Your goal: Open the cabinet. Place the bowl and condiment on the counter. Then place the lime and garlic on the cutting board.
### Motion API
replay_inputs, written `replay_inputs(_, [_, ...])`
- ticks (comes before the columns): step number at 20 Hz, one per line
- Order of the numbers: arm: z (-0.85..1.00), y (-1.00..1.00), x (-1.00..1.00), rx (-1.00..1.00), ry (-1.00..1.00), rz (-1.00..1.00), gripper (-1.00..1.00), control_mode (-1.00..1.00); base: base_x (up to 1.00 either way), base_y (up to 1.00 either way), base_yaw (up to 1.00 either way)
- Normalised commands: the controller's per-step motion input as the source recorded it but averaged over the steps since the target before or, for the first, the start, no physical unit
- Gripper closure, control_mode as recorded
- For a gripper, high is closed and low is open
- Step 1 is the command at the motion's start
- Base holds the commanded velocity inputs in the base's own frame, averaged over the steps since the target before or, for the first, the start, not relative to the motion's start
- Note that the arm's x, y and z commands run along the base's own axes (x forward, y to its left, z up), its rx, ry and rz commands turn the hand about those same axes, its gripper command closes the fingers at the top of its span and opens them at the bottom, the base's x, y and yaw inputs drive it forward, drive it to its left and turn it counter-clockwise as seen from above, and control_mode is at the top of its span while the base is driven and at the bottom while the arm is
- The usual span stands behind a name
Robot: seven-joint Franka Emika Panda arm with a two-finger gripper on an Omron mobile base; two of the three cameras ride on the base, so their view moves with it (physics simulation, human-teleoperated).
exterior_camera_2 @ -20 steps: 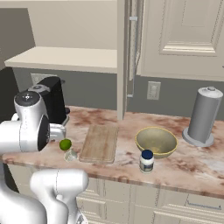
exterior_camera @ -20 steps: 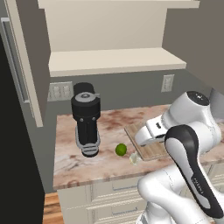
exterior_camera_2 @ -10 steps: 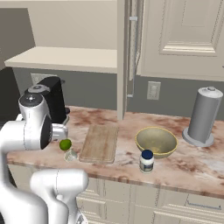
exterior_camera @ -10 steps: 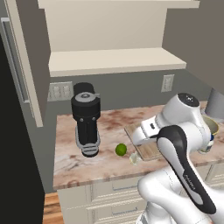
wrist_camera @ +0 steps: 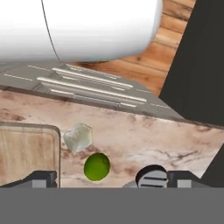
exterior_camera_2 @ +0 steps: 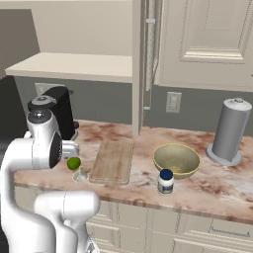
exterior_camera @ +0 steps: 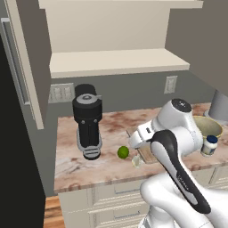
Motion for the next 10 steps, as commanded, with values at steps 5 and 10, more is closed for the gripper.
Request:
replay_inputs(5, [-0.25,0.05,0.25,-0.01,0.00,0.00,-1.00,-1.00,0.00,0.00,0.00])
replay_inputs(10, [-0.25,0.07,0.25,-0.01,0.00,0.00,-1.00,-1.00,0.00,0.00,0.00])
